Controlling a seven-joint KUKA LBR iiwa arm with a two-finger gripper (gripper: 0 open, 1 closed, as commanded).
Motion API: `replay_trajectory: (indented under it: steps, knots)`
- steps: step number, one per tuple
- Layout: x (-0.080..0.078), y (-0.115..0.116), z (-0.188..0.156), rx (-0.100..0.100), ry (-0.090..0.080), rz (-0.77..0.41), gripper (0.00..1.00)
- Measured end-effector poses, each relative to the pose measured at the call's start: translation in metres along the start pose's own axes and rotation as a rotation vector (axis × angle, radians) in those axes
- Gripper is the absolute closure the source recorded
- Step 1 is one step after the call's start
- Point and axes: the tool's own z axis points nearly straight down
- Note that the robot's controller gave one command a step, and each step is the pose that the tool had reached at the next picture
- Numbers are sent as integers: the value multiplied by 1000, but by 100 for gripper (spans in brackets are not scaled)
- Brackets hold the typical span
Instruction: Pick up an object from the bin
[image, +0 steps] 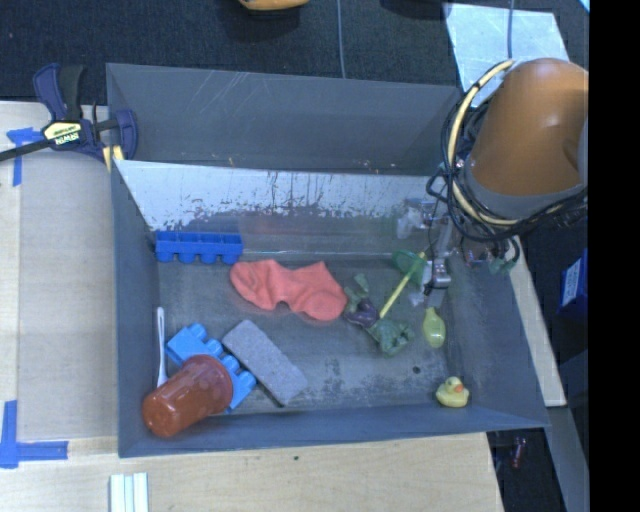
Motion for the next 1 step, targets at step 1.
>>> replay_trajectory:
  steps: [1]
  knots:
    - [0,0,0,0,0,0,0]
